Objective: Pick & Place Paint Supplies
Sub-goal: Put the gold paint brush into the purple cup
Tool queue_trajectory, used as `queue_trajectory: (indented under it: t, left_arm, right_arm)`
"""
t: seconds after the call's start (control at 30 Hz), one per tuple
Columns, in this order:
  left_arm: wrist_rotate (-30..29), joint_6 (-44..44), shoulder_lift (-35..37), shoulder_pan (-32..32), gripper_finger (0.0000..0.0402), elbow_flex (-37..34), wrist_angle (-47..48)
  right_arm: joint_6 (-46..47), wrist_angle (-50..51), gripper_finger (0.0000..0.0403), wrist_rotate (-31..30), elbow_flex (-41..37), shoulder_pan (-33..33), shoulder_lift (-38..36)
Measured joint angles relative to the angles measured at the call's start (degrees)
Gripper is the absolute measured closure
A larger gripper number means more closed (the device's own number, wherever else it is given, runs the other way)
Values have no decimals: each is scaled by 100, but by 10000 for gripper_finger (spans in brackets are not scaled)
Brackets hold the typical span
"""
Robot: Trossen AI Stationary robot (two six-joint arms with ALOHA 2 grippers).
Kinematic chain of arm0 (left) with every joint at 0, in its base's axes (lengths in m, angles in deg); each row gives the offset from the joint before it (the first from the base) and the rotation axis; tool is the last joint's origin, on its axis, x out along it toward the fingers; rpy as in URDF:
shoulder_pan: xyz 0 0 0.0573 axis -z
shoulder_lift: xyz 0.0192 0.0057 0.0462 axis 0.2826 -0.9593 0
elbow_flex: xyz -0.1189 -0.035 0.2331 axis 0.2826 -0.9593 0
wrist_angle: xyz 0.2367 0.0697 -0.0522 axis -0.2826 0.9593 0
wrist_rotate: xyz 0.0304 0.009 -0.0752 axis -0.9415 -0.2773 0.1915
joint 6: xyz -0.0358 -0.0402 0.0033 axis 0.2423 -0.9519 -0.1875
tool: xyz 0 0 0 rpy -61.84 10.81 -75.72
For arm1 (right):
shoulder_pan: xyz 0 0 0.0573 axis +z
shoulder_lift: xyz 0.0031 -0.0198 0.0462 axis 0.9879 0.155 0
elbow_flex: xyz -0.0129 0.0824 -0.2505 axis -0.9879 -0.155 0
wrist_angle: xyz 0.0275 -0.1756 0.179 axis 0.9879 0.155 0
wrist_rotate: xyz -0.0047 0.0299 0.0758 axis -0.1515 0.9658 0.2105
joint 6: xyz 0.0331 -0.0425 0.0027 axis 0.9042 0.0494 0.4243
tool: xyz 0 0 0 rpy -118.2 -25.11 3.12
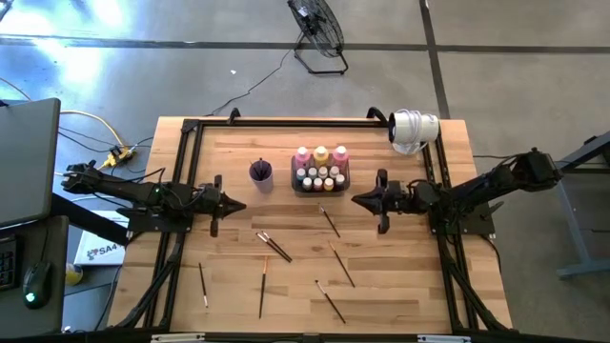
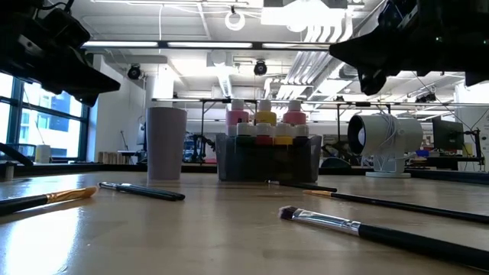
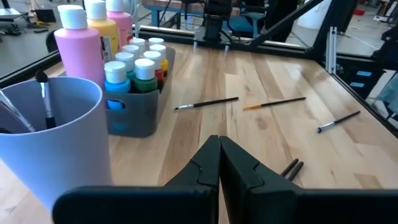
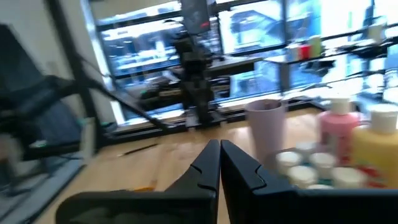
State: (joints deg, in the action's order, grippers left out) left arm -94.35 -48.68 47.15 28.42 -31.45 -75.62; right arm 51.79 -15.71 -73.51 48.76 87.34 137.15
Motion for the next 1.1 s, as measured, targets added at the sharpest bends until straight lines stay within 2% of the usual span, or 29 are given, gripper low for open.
queue_trajectory:
  t: [0.23, 0.33, 0.47, 0.53, 0.63, 0.83, 0.93, 1.1]
  left_arm:
    - [-23, 0, 0, 0, 401, 0, 2]
    - [-27, 12, 0, 0, 401, 0, 2]
    - [-40, 493, 0, 0, 401, 0, 2]
    - [-94, 702, 0, 0, 401, 0, 2]
    - [-144, 922, 0, 0, 401, 0, 0]
    - [-137, 901, -2, 0, 401, 0, 10]
    - [-138, 903, -1, 0, 401, 0, 49]
    - [-132, 887, -2, 0, 401, 0, 46]
  right_arm:
    - [-15, -72, 399, 969, 0, -1, -2]
    - [-27, -69, 399, 1150, 0, 0, 1]
    - [317, -54, 399, 1386, 70, 2, 1]
    - [675, -70, 399, 959, 211, 24, 1]
    - [919, 484, 399, -234, 499, 160, -2]
    - [1376, 3371, 399, -2445, 1757, 586, 39]
    - [1901, 4834, 399, -2721, 2469, 722, 149]
    - [2159, 5648, 399, -2487, 3209, 945, 538]
